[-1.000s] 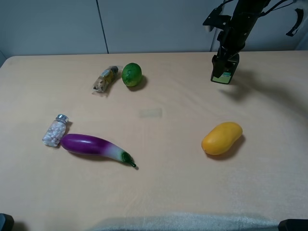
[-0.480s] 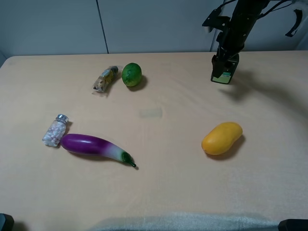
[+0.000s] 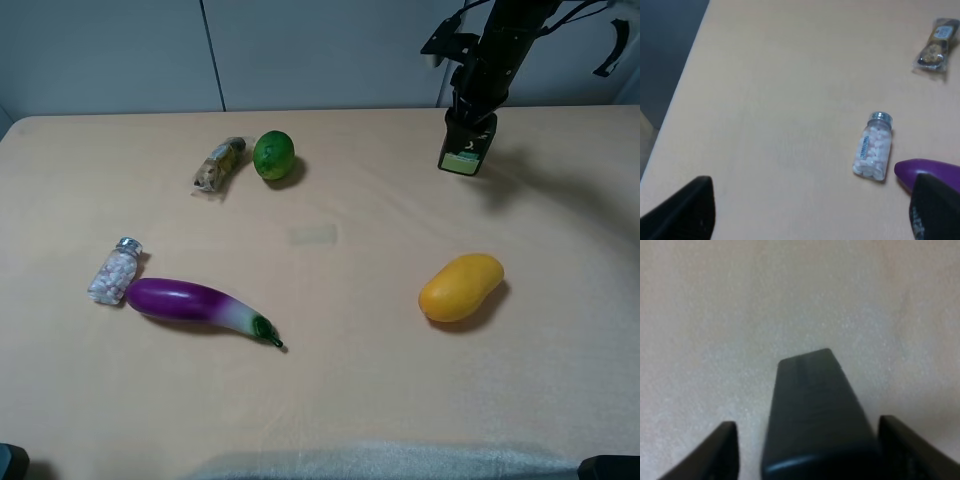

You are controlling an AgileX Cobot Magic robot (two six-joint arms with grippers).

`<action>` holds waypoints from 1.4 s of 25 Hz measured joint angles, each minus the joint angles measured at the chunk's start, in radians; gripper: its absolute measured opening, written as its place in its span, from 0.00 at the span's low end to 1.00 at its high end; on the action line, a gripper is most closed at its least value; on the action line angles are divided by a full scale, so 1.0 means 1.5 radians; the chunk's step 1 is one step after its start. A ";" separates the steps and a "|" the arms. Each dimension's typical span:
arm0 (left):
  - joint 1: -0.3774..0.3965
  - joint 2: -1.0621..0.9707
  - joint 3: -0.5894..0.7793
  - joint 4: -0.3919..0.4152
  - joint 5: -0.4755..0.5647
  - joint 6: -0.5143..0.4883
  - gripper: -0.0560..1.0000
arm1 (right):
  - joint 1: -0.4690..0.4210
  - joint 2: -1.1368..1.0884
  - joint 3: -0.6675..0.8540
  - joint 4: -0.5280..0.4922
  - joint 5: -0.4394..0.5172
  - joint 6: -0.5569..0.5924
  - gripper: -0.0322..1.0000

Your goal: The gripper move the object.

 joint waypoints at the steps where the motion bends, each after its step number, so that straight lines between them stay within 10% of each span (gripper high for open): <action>1: 0.000 0.000 0.000 0.000 0.000 0.000 0.85 | 0.000 0.000 -0.001 -0.001 0.000 0.000 0.43; 35: 0.000 0.000 0.000 0.000 0.000 0.000 0.85 | 0.000 -0.079 0.001 -0.071 0.087 0.124 0.32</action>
